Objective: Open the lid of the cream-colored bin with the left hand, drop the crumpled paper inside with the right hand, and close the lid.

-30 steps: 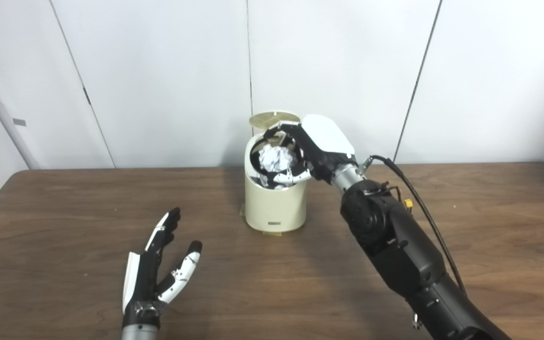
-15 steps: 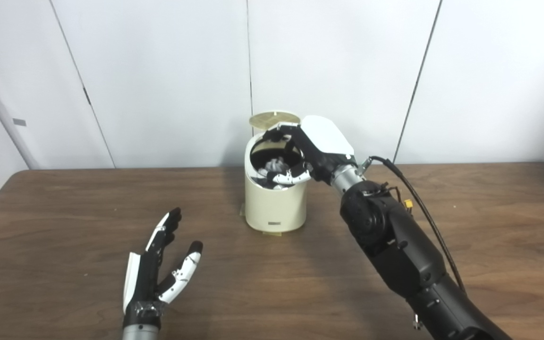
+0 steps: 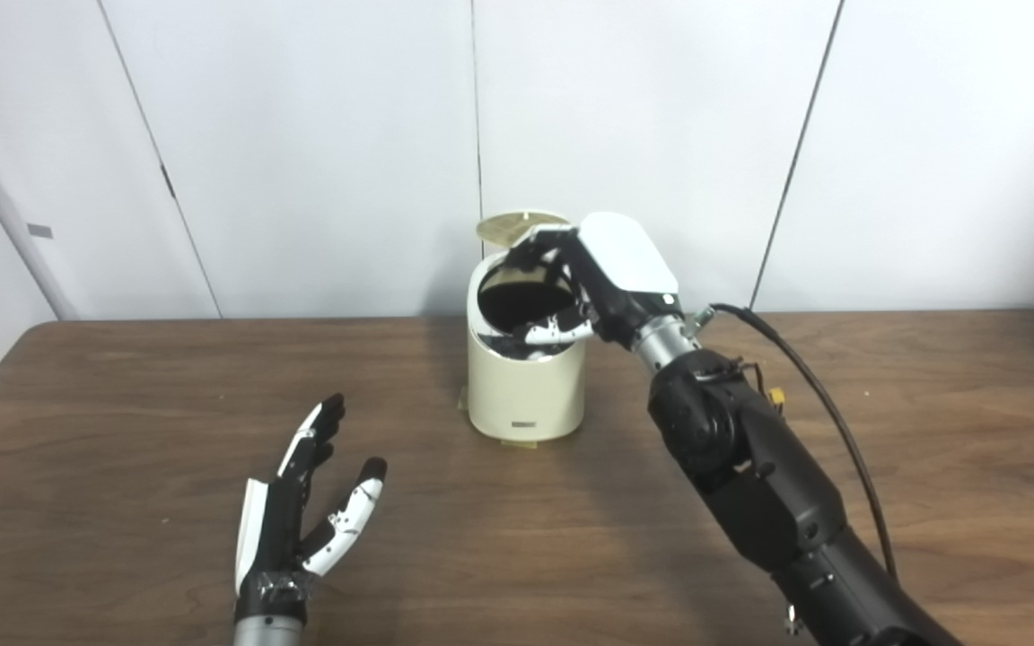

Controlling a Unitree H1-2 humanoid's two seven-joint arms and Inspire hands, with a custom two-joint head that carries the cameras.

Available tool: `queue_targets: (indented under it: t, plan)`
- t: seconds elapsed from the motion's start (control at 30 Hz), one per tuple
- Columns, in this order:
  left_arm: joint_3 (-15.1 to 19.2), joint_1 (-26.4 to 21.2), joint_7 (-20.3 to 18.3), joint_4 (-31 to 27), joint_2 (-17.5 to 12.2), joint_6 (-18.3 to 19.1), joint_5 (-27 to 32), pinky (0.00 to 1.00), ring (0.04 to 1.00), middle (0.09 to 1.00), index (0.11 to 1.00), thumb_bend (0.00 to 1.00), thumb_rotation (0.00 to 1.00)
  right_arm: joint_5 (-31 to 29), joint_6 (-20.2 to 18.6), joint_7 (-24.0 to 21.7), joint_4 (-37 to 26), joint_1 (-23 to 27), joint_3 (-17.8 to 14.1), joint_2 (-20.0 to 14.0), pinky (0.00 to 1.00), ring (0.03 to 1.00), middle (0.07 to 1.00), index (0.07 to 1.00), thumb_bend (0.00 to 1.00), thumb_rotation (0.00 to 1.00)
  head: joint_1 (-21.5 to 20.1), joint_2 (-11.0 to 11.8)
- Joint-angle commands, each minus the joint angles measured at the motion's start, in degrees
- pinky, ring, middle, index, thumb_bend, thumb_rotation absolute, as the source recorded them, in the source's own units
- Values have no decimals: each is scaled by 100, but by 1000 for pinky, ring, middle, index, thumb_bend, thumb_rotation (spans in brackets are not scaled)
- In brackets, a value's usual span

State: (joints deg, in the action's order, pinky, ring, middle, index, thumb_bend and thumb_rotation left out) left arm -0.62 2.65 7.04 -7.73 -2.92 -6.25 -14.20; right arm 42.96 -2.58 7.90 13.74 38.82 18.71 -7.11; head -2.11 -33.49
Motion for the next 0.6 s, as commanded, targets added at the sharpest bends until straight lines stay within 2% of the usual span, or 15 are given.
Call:
queue_targets:
  t: [0.0,0.17,0.5,0.57]
  plan:
    - [-64,5,77,173,94,-270,-45,912,921,917,959,505,443,-23,352,399,-141,233,-124,-18,302,390,517,481,498,0,2,-4]
    - [-63,-1,100,209,87,-308,-82,901,917,914,959,511,442,-17,623,681,-303,157,-218,-58,293,396,523,475,494,0,2,-6]
    - [7,-28,120,184,80,-291,-19,896,912,909,948,515,438,-252,854,633,-931,-270,-537,-280,310,396,522,481,496,0,33,29]
    - [16,-50,124,133,54,-228,-87,895,911,907,944,513,456,-250,850,637,-1057,-378,-628,-331,363,403,518,486,499,0,29,35]
